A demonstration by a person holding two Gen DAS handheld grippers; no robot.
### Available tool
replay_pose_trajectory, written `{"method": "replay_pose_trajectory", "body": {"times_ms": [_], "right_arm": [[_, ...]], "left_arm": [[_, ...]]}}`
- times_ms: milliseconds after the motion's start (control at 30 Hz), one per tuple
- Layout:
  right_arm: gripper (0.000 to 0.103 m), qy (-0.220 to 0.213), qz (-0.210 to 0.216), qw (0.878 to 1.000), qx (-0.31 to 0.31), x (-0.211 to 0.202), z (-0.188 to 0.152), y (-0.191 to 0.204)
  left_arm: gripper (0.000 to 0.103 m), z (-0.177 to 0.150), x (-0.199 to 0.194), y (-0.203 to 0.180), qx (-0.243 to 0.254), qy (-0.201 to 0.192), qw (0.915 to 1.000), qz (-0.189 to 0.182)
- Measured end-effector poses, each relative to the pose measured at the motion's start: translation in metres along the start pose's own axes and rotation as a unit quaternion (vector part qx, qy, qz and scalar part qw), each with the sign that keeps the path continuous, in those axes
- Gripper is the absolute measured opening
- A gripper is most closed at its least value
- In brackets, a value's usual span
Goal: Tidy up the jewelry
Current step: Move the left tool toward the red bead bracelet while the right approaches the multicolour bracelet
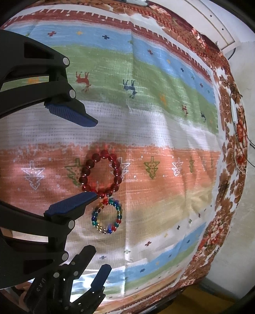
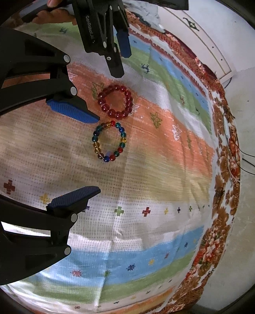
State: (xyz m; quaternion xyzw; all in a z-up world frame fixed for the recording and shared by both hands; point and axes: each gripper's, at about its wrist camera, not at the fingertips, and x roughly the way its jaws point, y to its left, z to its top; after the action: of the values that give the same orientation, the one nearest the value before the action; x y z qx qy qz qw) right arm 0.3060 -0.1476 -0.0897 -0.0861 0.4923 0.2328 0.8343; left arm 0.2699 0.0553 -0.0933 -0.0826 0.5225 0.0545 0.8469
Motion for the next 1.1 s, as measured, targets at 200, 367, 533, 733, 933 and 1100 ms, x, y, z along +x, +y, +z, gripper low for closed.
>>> {"method": "replay_pose_trajectory", "body": {"times_ms": [200, 367, 533, 733, 933, 1100], "right_arm": [[0.066, 0.021, 0.008, 1.000, 0.016, 0.015, 0.000, -0.006], [0.066, 0.030, 0.010, 0.999, 0.031, 0.026, 0.003, -0.013], [0.066, 0.037, 0.020, 0.998, 0.043, 0.035, 0.007, -0.015], [0.066, 0.043, 0.011, 0.998, 0.042, 0.046, 0.012, -0.015], [0.066, 0.049, 0.000, 0.998, 0.041, 0.057, 0.015, -0.015], [0.066, 0.049, -0.005, 0.998, 0.042, 0.062, 0.016, -0.014]], "left_arm": [[0.068, 0.003, 0.013, 0.001, 0.001, 0.014, 0.9998, -0.010], [0.068, 0.004, 0.022, 0.001, 0.000, 0.023, 0.9997, -0.011], [0.068, 0.005, 0.030, 0.002, 0.002, 0.027, 0.9996, -0.007], [0.067, 0.008, 0.043, 0.003, 0.006, 0.034, 0.9994, -0.002], [0.066, 0.009, 0.053, 0.001, 0.015, 0.043, 0.9990, 0.003], [0.065, 0.010, 0.060, 0.003, 0.017, 0.050, 0.9985, 0.013]]}}
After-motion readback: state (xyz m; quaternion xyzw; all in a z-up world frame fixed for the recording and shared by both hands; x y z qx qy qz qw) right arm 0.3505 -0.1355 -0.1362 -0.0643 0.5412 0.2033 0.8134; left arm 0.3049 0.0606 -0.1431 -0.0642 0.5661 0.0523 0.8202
